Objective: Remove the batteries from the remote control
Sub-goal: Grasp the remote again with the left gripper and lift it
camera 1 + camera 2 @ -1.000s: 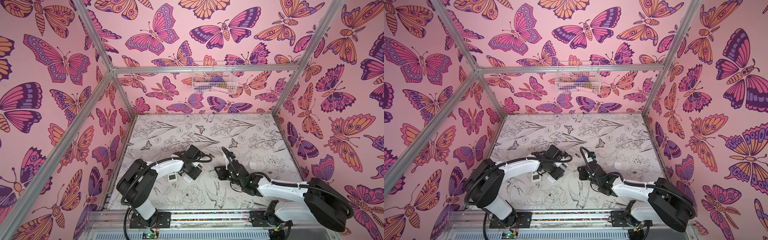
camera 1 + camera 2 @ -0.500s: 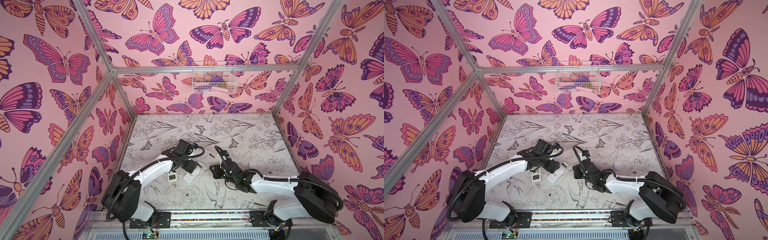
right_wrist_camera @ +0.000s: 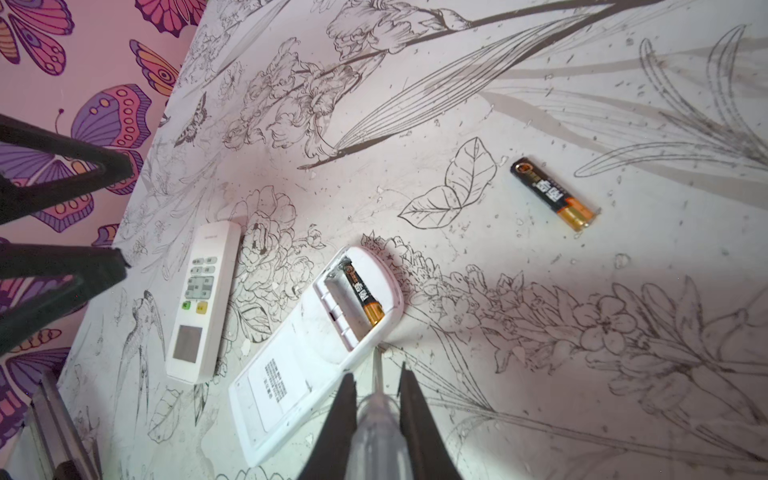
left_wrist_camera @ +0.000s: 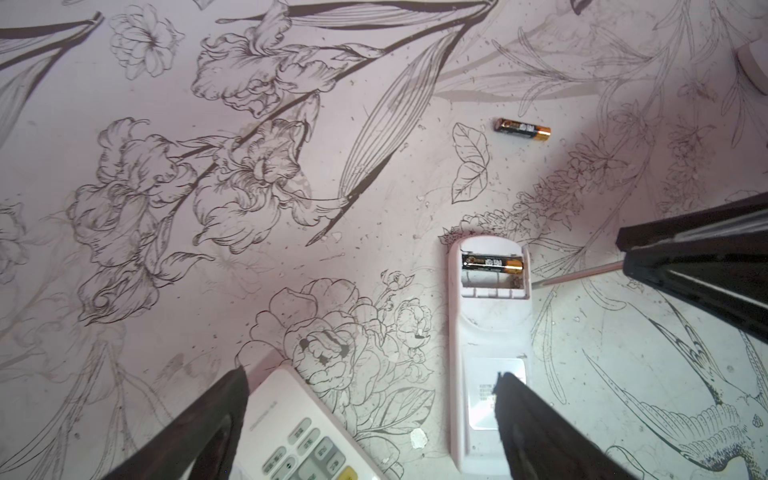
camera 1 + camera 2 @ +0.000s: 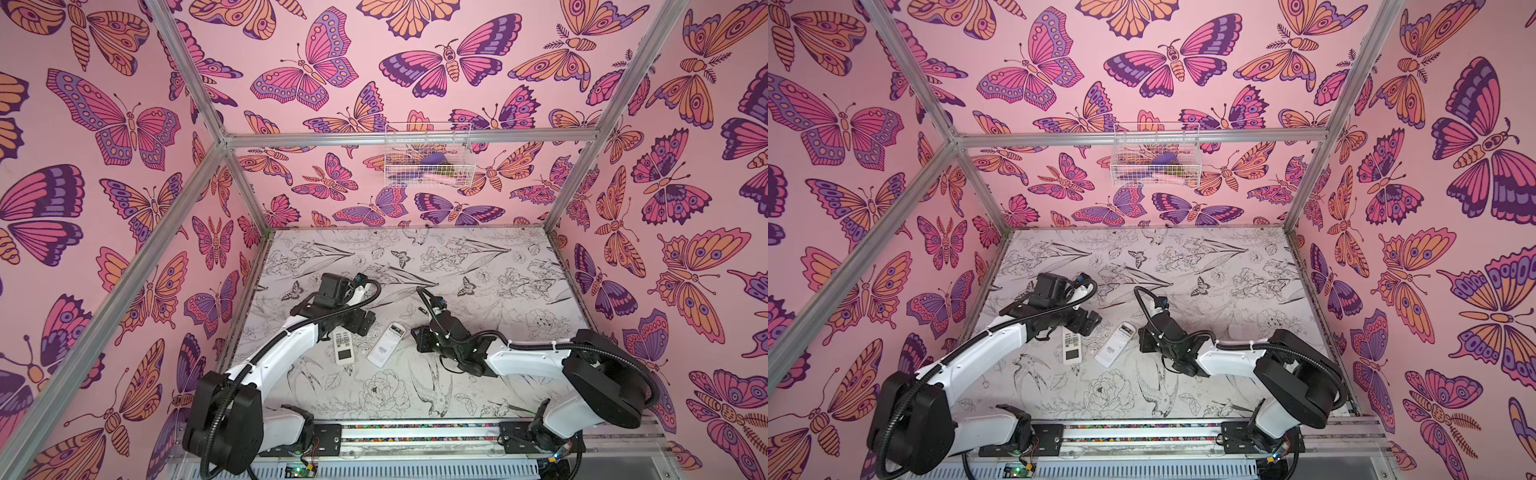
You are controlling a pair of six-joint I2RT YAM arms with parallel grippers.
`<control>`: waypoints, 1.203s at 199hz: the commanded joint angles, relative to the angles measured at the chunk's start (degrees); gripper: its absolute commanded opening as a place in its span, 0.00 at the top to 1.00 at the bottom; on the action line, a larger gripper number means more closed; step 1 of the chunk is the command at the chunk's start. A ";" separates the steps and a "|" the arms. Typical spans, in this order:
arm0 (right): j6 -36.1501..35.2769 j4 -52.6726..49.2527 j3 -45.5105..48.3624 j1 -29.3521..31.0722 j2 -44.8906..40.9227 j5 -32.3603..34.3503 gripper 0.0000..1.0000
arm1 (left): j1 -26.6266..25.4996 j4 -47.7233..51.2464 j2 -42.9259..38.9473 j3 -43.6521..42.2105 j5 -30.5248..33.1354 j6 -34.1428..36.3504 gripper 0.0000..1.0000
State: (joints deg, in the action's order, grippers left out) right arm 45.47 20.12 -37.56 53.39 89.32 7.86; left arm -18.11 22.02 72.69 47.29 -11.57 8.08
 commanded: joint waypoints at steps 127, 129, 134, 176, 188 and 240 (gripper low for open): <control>-6.81 -1.72 -20.48 -2.80 17.61 -16.93 1.00 | 9.50 -0.17 -7.12 -3.19 -4.82 6.23 0.03; -6.74 -1.90 -20.72 -2.84 17.68 -17.11 1.00 | 9.54 0.07 -7.14 -3.11 -4.98 6.53 0.03; -6.64 -2.22 -21.10 -2.80 17.80 -17.65 1.00 | 9.71 0.56 -7.20 -2.80 -5.46 7.46 0.03; -7.20 -1.87 -22.18 -2.78 18.17 -21.60 1.00 | 9.60 8.04 -6.55 0.40 -13.48 20.64 0.04; -6.70 -1.81 -22.08 -2.77 18.00 -23.14 1.00 | 9.67 9.79 -6.06 0.77 -16.10 26.78 0.06; -4.23 1.86 -16.04 -4.78 12.37 -21.00 1.00 | 8.93 15.27 -1.01 3.13 -20.72 49.27 0.08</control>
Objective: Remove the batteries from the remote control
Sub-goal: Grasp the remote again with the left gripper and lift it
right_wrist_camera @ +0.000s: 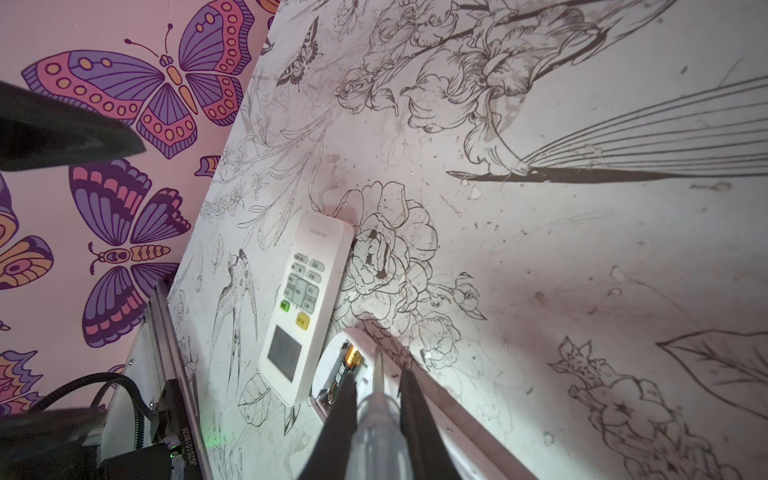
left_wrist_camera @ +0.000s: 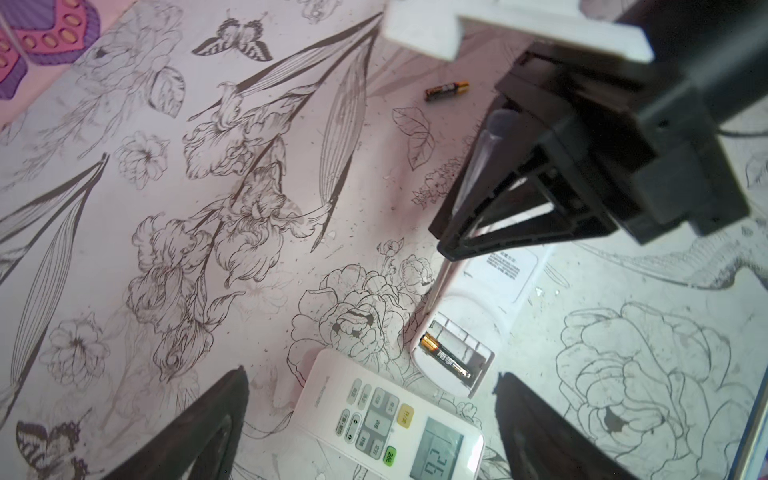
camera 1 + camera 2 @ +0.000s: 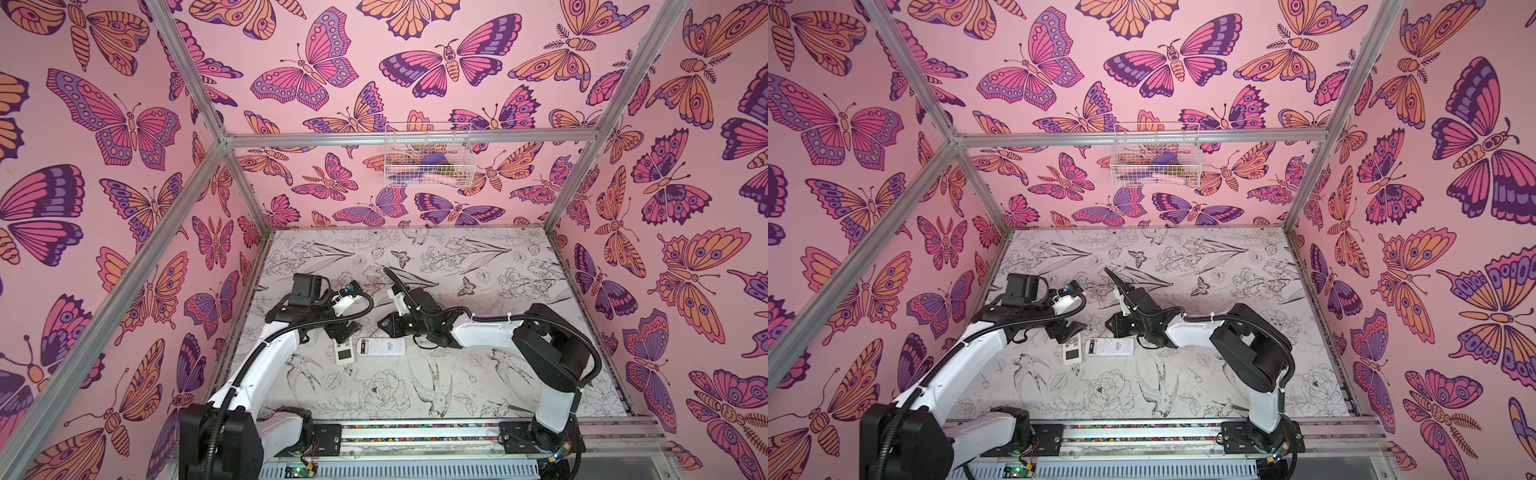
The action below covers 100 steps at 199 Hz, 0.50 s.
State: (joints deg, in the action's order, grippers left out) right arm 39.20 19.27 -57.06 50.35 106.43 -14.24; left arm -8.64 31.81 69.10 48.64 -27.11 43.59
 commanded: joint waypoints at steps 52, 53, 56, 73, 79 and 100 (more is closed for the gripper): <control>1.43 0.71 13.82 -3.03 -18.52 6.51 1.00 | -5.27 5.60 8.93 0.95 -3.08 22.56 0.07; 1.51 0.74 14.08 -3.00 -18.80 6.60 1.00 | -5.39 5.62 9.07 0.94 -2.97 22.66 0.07; 1.65 1.01 14.87 -3.05 -19.60 6.78 1.00 | -5.77 5.53 9.38 0.85 -2.55 23.01 0.07; 2.09 1.55 19.12 -3.01 -23.78 8.27 1.00 | -7.40 5.52 11.45 0.54 -0.65 24.36 0.06; 2.18 1.28 20.29 -2.98 -25.27 9.08 1.00 | -7.74 5.47 12.21 0.58 -0.57 24.42 0.06; 2.28 -1.01 23.87 -3.03 -30.50 11.87 1.00 | -8.68 5.54 14.61 1.01 0.30 24.88 0.06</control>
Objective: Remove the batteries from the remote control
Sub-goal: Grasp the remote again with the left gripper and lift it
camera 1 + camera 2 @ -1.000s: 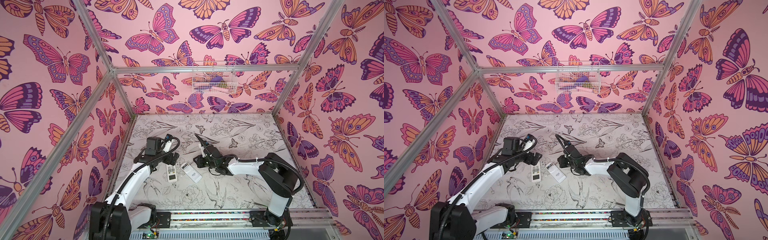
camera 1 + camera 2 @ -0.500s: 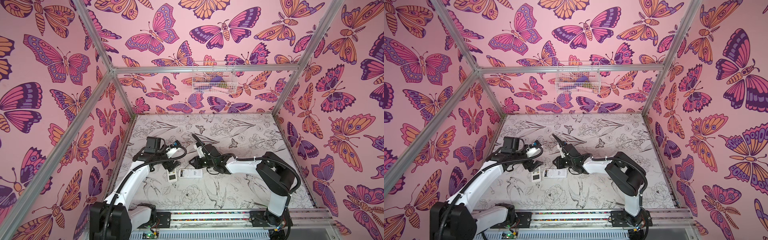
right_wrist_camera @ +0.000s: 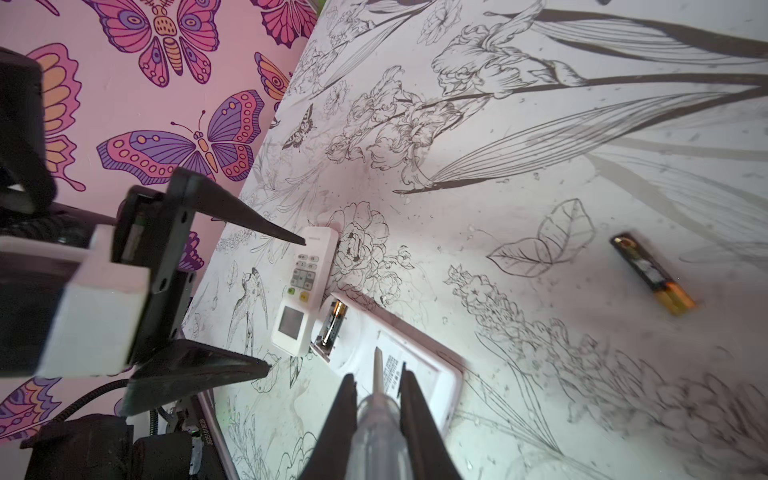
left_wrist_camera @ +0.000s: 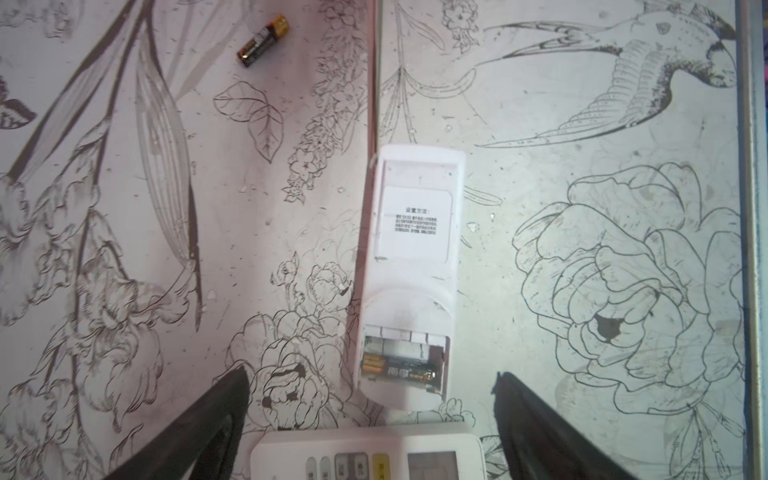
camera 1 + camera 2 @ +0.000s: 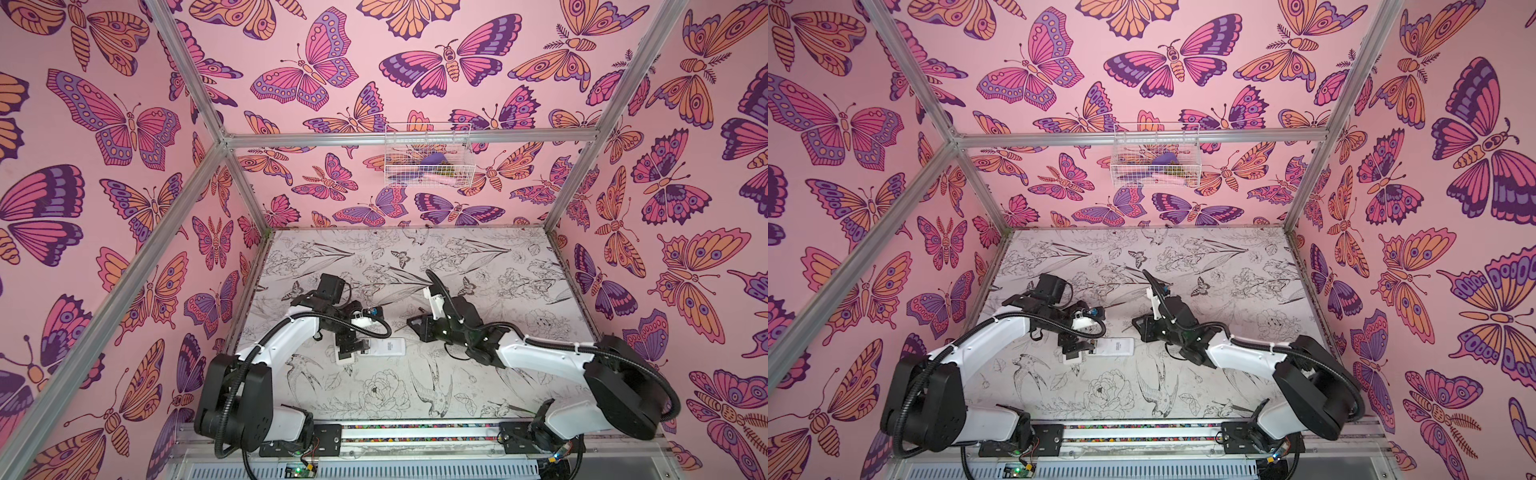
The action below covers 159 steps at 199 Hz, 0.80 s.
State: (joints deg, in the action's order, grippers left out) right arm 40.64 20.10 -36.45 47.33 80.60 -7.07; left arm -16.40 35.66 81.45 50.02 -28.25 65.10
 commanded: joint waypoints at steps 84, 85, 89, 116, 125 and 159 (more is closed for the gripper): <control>1.54 -9.16 12.59 0.00 -22.57 10.11 1.00 | -2.93 0.29 9.37 0.10 5.38 7.16 0.08; 1.54 -9.27 12.65 0.02 -22.71 10.17 1.00 | -2.98 0.29 9.40 0.09 5.39 7.15 0.09; 1.54 -9.73 12.90 0.00 -23.34 10.40 1.00 | -3.10 0.07 9.69 0.08 5.56 7.15 0.09; 2.66 -11.23 15.11 -0.02 -27.42 11.41 1.00 | -3.54 -0.50 12.07 0.69 6.87 7.36 0.12; 2.94 -11.22 15.80 0.00 -28.54 11.46 1.00 | -3.72 -0.50 12.58 0.74 7.29 7.75 0.12; 3.48 -14.07 16.95 0.11 -32.37 12.49 1.00 | -4.56 -2.72 12.62 -1.02 8.13 8.47 0.16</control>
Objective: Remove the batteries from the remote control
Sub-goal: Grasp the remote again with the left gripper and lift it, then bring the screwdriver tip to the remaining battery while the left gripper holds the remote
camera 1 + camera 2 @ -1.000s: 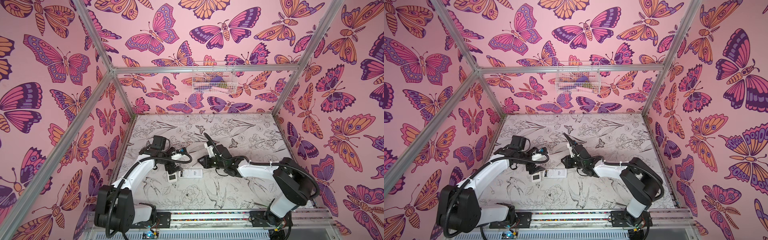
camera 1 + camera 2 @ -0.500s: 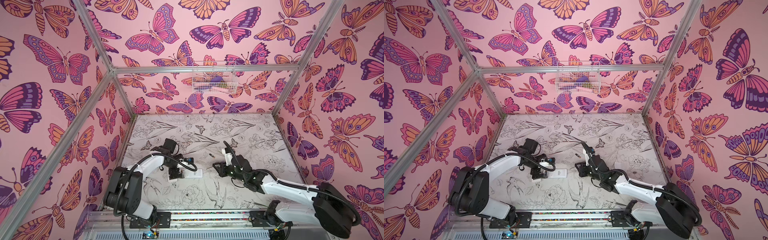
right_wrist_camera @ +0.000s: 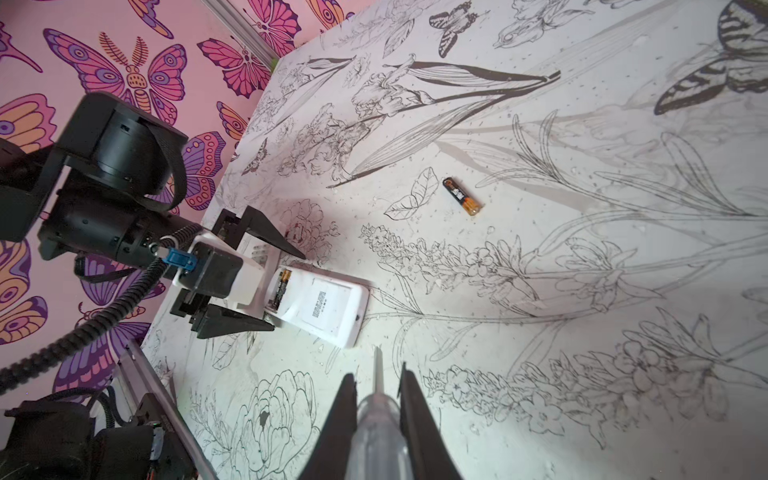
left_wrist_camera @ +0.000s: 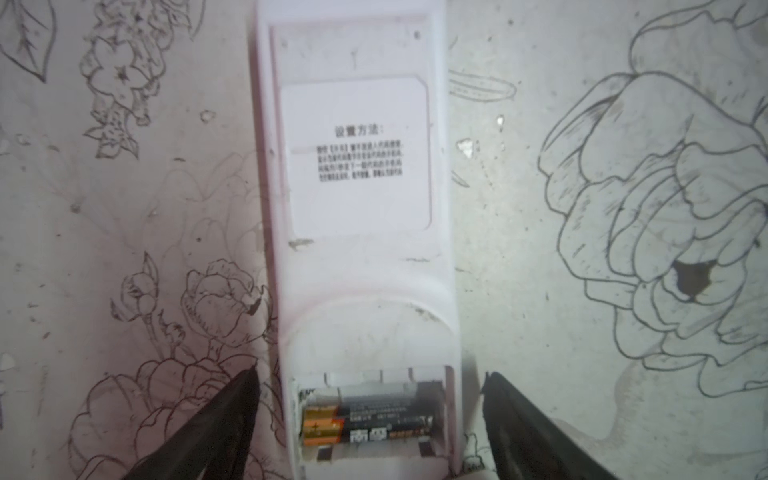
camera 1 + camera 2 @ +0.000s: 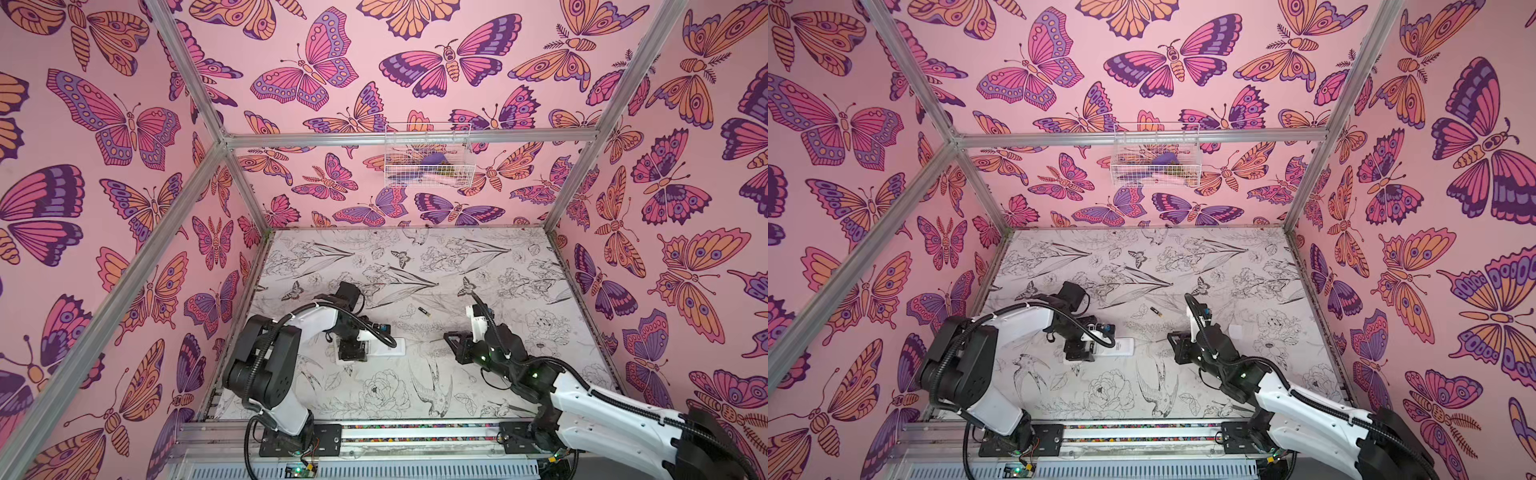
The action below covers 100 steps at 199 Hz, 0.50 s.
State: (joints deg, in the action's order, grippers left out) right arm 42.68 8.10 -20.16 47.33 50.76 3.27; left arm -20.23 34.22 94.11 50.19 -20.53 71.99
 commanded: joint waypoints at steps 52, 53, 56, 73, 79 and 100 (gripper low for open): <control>0.75 -5.63 1.30 0.13 -6.94 3.85 1.00 | -1.57 -4.44 -0.73 -2.40 1.02 1.45 0.38; 0.75 -5.63 1.33 0.09 -6.97 3.89 1.00 | -1.57 -4.43 -0.75 -2.39 1.07 1.42 0.38; 0.67 -5.56 1.47 0.12 -7.06 3.99 1.00 | -1.61 -4.50 -0.76 -2.34 1.06 1.41 0.40; 0.63 -4.79 2.22 0.08 -7.15 4.65 1.00 | -2.11 -4.49 -1.40 -2.21 0.64 1.19 0.46; 0.73 -4.68 2.32 0.08 -7.12 4.81 1.00 | -2.55 -4.38 -1.68 -2.04 0.53 0.64 0.47; 1.18 -4.14 2.19 0.06 -7.27 4.13 1.00 | -5.36 -4.48 -2.94 -1.31 0.77 -1.45 0.49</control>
State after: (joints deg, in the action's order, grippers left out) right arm 43.31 3.64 -18.31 47.33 44.07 6.46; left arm -22.81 30.09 92.99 48.77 -19.49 72.51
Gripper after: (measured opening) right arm 0.187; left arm 0.570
